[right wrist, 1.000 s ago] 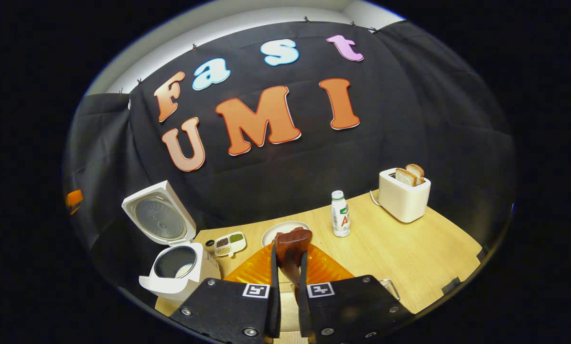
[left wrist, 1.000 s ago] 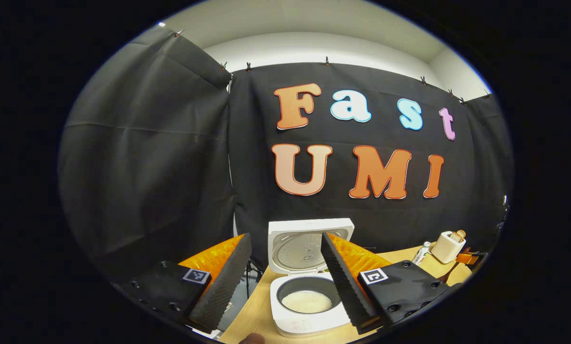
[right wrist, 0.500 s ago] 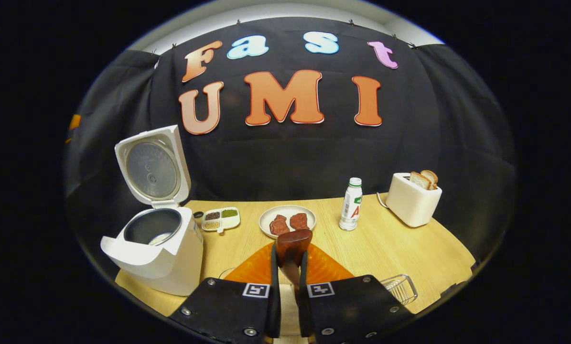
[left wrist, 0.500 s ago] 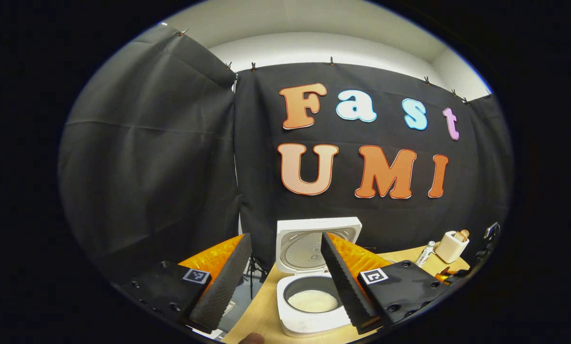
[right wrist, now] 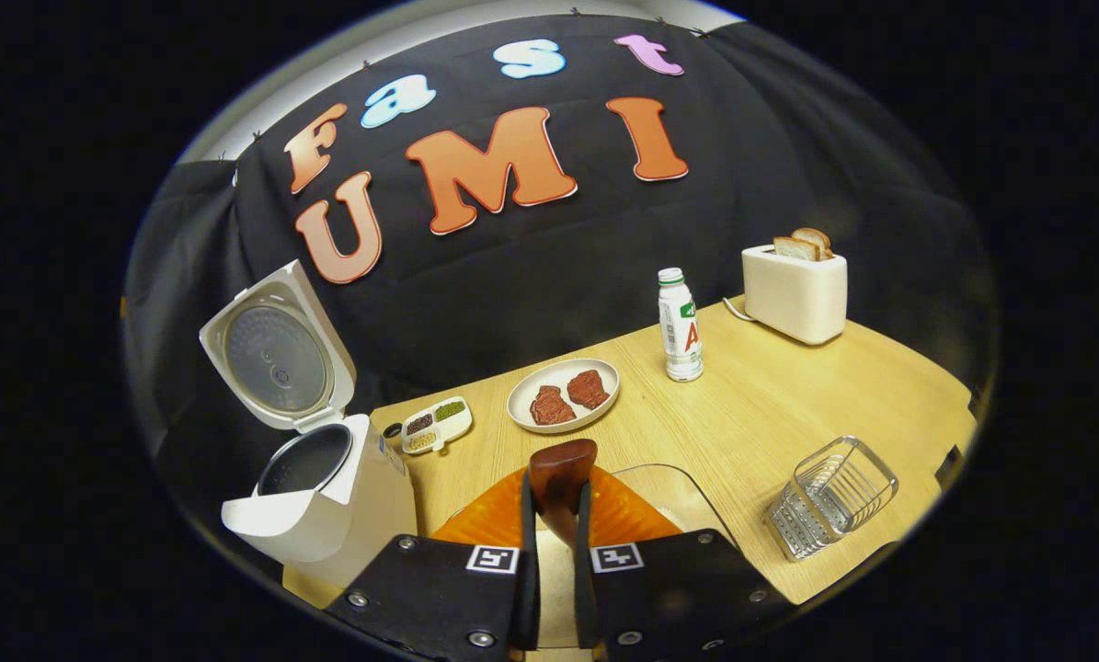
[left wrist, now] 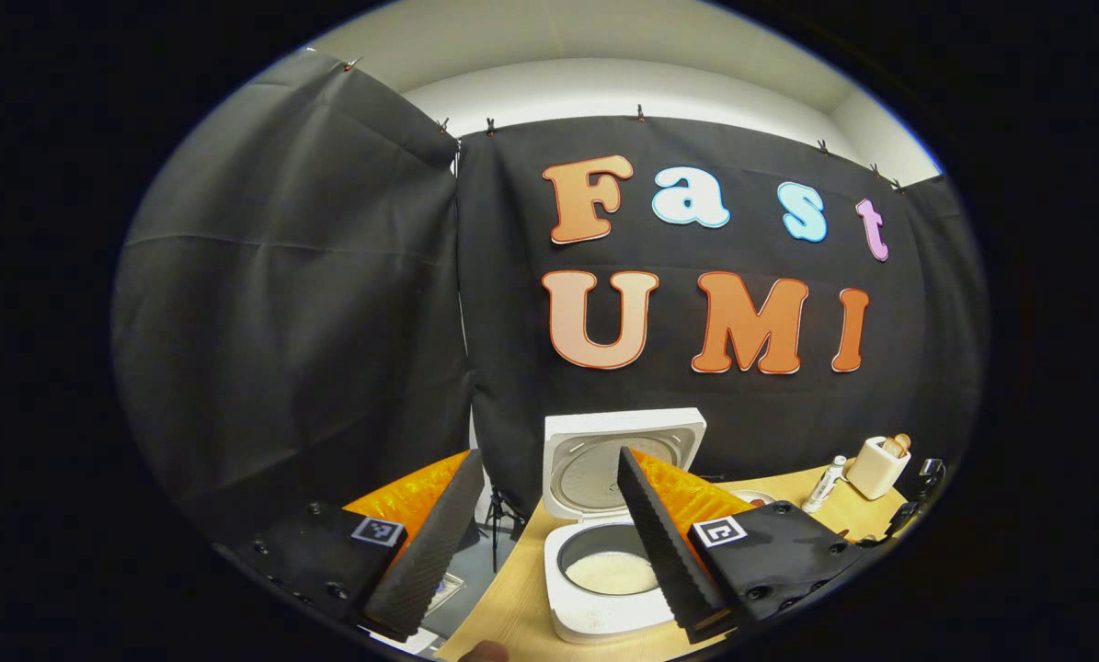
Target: Close the left gripper, press the button to open the rice cooker; take a wooden spoon from the chopstick holder with the right hand, scoop a spoonful of rice and pour it into the rice cooker, then put the wooden spoon back into the chopstick holder.
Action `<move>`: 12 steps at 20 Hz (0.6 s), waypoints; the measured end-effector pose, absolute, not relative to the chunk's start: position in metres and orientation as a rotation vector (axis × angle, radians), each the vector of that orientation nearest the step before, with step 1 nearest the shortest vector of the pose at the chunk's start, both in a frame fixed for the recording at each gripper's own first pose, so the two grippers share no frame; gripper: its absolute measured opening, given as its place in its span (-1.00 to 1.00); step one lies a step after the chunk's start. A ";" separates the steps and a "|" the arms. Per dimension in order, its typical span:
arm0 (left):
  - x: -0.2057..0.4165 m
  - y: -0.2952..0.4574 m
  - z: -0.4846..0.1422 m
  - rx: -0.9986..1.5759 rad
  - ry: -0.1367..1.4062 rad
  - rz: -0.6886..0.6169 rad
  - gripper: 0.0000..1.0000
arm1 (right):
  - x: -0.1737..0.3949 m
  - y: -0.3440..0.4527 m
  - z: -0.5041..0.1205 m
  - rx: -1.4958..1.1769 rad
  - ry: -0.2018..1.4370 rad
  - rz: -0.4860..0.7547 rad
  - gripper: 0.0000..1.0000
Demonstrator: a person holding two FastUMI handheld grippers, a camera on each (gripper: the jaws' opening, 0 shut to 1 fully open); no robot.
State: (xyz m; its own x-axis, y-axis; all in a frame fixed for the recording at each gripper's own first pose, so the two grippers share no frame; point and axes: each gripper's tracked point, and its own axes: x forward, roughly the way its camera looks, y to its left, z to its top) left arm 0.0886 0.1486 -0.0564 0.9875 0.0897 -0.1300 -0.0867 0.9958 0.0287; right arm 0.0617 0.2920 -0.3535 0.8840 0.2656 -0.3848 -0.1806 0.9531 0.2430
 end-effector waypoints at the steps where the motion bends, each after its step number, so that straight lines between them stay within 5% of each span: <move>1: 0.089 0.149 -0.058 0.024 0.136 0.089 0.96 | 0.061 0.293 -0.355 0.266 0.442 0.235 -0.72; 12: 0.084 0.145 -0.064 0.022 0.146 0.102 0.96 | 0.065 0.271 -0.372 0.737 0.518 0.160 -0.72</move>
State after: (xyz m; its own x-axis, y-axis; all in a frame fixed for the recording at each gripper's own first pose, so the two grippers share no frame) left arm 0.0843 0.1449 -0.0636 0.9843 0.1028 -0.1437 -0.0996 0.9946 0.0288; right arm 0.0651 0.2706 -0.3717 0.8628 0.3167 -0.3939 0.0395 0.7347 0.6772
